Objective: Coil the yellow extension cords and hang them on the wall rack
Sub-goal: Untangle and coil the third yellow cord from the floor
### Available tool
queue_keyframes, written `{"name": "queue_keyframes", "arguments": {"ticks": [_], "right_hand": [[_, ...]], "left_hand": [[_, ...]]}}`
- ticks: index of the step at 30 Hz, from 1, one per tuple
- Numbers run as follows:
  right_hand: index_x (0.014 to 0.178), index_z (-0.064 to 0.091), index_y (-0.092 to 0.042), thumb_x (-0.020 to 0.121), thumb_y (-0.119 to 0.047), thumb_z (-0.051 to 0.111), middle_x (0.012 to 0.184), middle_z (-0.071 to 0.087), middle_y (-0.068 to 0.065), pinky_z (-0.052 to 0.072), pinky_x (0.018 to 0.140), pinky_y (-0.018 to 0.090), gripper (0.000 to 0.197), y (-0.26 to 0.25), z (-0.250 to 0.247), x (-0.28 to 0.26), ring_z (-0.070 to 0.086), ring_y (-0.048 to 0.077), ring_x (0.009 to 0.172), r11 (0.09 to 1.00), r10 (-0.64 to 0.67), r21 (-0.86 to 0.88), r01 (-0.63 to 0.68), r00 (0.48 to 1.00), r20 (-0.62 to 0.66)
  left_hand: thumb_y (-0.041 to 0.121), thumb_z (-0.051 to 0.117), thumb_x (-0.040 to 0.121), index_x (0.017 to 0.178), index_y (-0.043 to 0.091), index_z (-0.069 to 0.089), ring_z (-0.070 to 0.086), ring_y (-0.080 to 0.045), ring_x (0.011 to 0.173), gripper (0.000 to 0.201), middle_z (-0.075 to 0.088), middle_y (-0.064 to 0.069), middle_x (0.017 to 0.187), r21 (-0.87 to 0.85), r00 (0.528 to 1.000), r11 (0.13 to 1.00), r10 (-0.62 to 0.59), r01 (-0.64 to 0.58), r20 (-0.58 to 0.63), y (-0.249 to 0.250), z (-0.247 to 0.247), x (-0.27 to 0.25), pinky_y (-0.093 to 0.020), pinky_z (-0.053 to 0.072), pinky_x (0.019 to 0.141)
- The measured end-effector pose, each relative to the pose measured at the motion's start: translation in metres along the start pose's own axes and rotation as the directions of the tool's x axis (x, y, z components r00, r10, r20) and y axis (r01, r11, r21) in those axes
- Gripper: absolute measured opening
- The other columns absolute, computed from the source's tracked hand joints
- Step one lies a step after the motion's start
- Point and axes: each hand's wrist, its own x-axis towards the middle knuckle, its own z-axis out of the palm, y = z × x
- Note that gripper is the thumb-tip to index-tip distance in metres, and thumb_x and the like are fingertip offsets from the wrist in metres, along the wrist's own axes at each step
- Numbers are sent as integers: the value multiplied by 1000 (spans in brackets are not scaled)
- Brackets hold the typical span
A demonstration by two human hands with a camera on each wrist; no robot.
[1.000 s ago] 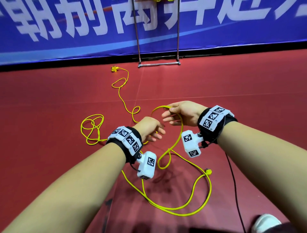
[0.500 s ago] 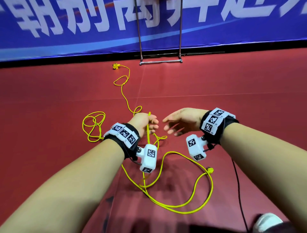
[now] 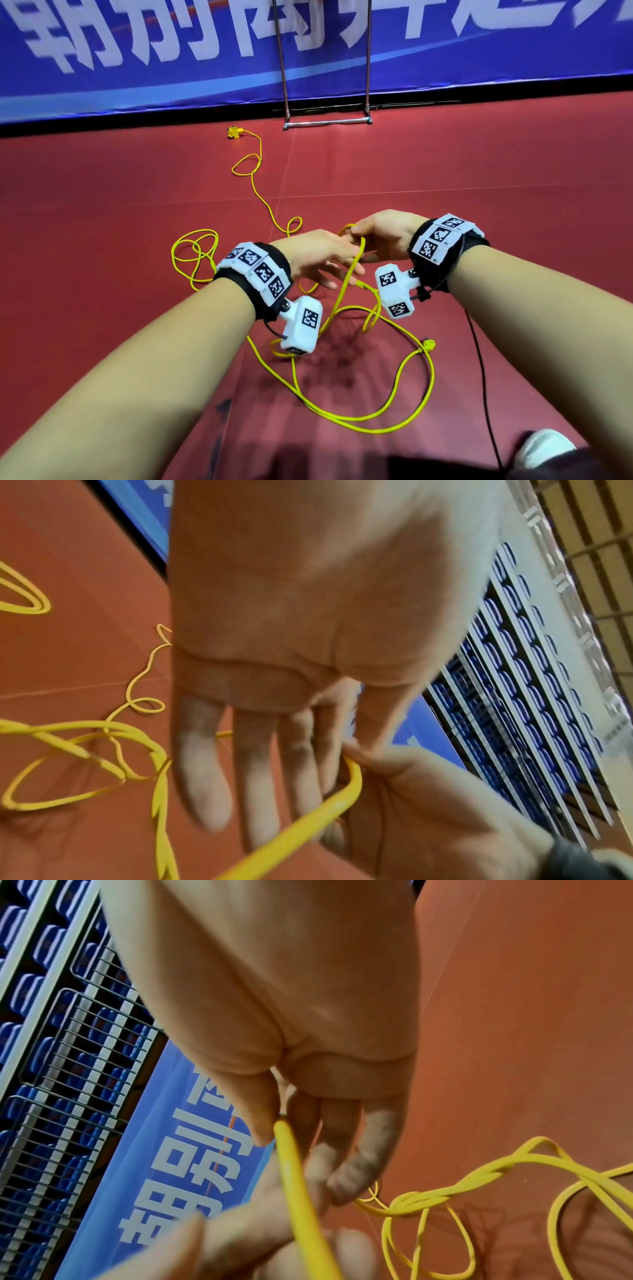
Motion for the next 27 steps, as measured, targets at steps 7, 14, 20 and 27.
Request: {"name": "queue_keyframes", "arguments": {"ticks": [7, 14, 20, 27], "right_hand": [[111, 61, -11, 102, 0, 37, 78, 73, 2, 55, 62, 24, 28, -10, -8, -10, 69, 13, 67, 985, -171, 32, 169, 981, 87], [127, 57, -10, 98, 3, 44, 88, 69, 7, 51, 66, 25, 34, -10, 8, -15, 65, 17, 72, 957, -239, -68, 281, 902, 360], [123, 60, -7, 91, 8, 52, 92, 69, 11, 53, 72, 29, 37, 1, 17, -12, 67, 21, 76, 948, -118, -197, 251, 849, 515], [112, 61, -10, 97, -3, 51, 90, 70, 14, 52, 71, 33, 20, 14, 5, 1, 68, 25, 73, 939, -44, -337, 74, 994, 97]], "left_hand": [[26, 41, 102, 89, 15, 59, 60, -14, 62, 25, 65, 1, 78, -326, 870, 940, -239, 97, -432, -21, -38, 6, -25, 45, 55], [63, 39, 96, 108, 9, 52, 69, -25, 88, 57, 72, -10, 103, -580, 915, 810, -298, 91, -273, -34, -49, 8, -35, 52, 71], [19, 42, 101, 97, 11, 51, 71, -19, 61, 13, 73, -5, 73, -688, 919, 725, -292, 32, -265, -31, -53, 8, -29, 56, 60], [-3, 45, 98, 122, 5, 52, 54, -8, 42, 26, 67, -4, 85, -536, 922, 840, -136, -85, -361, -12, -38, 3, -20, 49, 43]]}}
